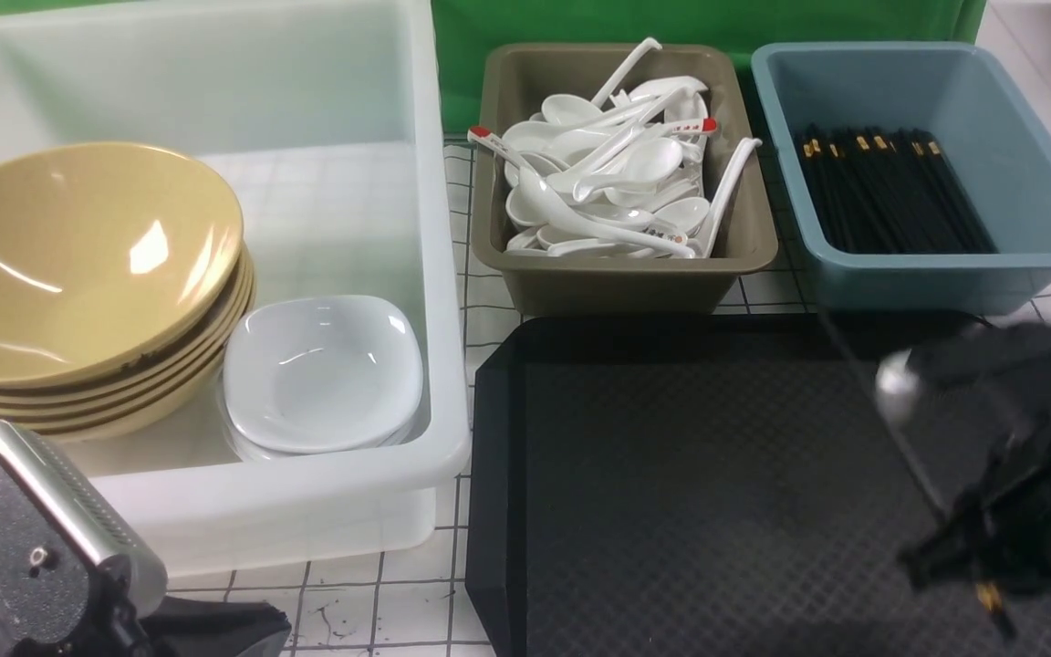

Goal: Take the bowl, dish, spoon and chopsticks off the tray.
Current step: Use the right arm to grab a chopstick, then use the right arm to put a chopstick into the small storage box on the right

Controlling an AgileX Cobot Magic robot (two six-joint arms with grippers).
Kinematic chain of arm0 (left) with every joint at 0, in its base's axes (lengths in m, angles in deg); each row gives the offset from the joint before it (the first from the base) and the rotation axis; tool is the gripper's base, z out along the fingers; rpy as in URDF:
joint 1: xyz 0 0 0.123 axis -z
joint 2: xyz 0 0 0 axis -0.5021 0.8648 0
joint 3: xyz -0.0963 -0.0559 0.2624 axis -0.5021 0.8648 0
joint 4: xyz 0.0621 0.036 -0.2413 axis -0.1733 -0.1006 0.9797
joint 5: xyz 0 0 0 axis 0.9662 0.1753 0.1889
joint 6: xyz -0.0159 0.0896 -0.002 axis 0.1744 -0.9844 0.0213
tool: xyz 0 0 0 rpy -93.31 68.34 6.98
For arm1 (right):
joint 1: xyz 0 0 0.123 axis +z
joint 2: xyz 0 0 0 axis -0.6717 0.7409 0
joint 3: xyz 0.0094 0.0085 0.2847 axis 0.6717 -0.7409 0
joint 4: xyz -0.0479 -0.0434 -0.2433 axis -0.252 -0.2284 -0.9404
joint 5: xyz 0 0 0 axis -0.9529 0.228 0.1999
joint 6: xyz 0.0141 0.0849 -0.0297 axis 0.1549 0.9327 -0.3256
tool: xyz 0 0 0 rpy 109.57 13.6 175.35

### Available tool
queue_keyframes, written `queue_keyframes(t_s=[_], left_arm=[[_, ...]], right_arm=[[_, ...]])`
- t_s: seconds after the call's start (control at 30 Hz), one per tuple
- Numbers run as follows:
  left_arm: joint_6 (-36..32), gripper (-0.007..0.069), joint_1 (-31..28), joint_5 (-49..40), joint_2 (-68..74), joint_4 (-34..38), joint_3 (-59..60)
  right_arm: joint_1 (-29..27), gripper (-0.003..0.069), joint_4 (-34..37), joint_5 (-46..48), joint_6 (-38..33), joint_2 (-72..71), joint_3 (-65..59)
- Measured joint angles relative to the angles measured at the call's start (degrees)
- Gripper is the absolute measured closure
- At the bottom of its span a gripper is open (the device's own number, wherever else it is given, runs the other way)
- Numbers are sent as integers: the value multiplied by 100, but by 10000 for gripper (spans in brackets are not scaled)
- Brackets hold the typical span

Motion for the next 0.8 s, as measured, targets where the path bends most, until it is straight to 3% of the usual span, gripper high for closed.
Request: queue_keyframes(t_s=[0.1,0.2,0.37,0.5,0.63,0.73,0.8], left_arm=[[-11,629,0,72,0,-50,7],[-30,629,0,165,0,-139,83],[-30,629,0,196,0,-178,163],[-30,629,0,199,0,-211,161],[-30,629,0,199,0,-239,161],[-30,629,0,199,0,-244,161],[-30,629,0,199,0,-244,161]], right_arm=[[-160,575,-459,-645,267,-311,210],[-959,575,-1357,-2281,1066,-93,517],[-2005,565,-1633,-3687,1410,1513,1322],[-2270,481,-1671,-3663,1421,2848,2180],[-2203,379,-1671,-2915,1274,3640,2886],[-2084,380,-1671,-2357,881,3662,3093],[-1947,420,-1666,-2066,548,3337,3048]])
